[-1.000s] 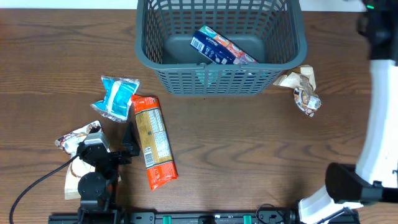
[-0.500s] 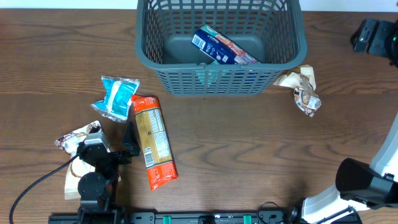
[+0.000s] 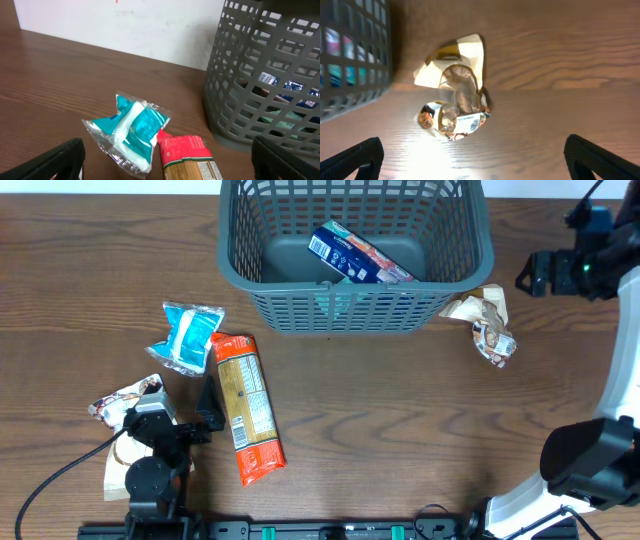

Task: Pack container
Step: 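Move the right gripper back over the crumpled tan snack bag, then grasp the crumpled tan snack bag with the right gripper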

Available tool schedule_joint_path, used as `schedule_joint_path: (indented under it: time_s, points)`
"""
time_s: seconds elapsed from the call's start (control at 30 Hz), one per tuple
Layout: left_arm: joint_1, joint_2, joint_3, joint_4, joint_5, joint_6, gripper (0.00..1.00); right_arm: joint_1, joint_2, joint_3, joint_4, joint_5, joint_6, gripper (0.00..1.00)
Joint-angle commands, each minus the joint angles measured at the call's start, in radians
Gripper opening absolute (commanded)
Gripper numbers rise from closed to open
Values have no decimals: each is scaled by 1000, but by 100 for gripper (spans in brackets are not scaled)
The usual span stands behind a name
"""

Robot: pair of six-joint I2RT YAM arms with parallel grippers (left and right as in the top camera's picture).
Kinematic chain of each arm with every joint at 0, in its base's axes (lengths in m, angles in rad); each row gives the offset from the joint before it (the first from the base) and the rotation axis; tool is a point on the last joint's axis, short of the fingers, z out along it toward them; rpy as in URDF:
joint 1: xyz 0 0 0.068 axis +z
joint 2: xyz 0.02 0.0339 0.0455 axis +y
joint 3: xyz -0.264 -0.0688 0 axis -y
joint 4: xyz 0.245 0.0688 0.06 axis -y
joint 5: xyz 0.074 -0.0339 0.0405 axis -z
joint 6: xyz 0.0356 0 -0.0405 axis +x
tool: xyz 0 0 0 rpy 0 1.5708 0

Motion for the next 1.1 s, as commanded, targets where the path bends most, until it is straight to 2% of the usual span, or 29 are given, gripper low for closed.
schedule_joint_path:
  time_s: [0.0, 0.43, 0.63, 1.07]
  points:
    - [5, 3, -20, -38, -4, -2, 99, -5, 1, -77, 33, -27, -40, 99]
    - [5, 3, -20, -38, -5, -1, 99, 24, 1, -438, 236, -96, -42, 99]
    - [5, 3, -20, -38, -4, -2, 99, 44, 2, -491, 299, -126, -43, 99]
    - [5, 3, -20, -38, -4, -1, 99, 145, 13, -492, 482, -122, -38, 99]
